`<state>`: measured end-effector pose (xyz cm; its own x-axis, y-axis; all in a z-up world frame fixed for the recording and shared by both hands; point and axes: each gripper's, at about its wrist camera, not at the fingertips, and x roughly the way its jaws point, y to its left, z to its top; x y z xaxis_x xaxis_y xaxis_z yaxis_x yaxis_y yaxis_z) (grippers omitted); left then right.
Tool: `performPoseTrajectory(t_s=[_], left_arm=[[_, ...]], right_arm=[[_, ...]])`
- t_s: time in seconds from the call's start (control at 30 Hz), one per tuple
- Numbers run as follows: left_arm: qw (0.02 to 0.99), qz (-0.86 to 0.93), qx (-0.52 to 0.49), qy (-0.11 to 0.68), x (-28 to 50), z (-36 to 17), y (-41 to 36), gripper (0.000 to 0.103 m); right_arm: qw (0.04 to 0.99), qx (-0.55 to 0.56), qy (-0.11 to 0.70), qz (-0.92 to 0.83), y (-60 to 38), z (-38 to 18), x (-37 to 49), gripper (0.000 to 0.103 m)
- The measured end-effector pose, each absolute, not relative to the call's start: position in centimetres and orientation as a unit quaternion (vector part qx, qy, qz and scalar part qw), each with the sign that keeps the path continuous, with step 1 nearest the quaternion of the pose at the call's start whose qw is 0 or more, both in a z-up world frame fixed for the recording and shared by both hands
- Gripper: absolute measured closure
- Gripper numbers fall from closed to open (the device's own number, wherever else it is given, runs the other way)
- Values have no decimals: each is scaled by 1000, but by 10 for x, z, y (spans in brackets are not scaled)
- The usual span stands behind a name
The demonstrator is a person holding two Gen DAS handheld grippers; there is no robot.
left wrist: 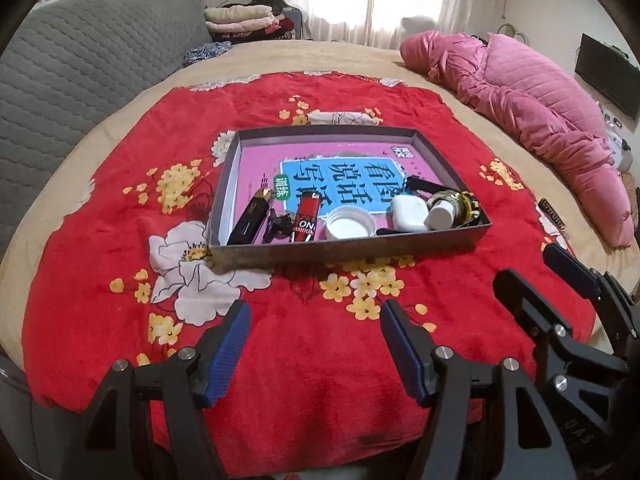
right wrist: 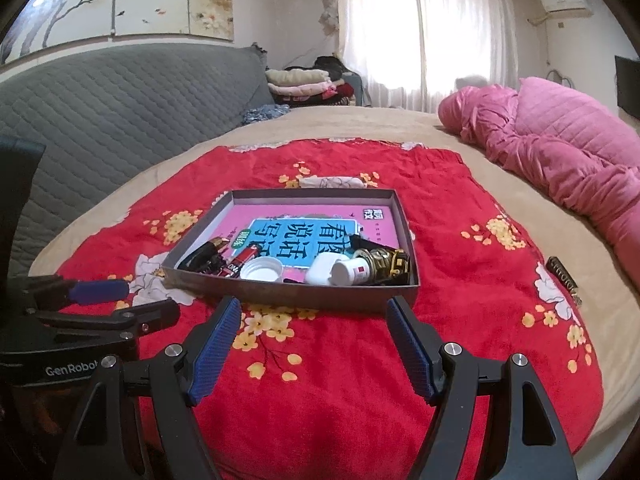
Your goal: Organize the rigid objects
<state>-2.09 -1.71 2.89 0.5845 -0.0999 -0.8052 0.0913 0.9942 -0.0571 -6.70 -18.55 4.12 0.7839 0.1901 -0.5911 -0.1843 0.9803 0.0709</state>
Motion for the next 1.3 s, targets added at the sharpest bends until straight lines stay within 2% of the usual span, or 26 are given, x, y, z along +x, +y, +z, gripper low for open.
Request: performPoseTrajectory(t_s=[1.3], left_arm=[[883,-41,-14,468,-7,-3,-11,37]], right_arm=[[936,-8,339,95,-181,15,-48,27]])
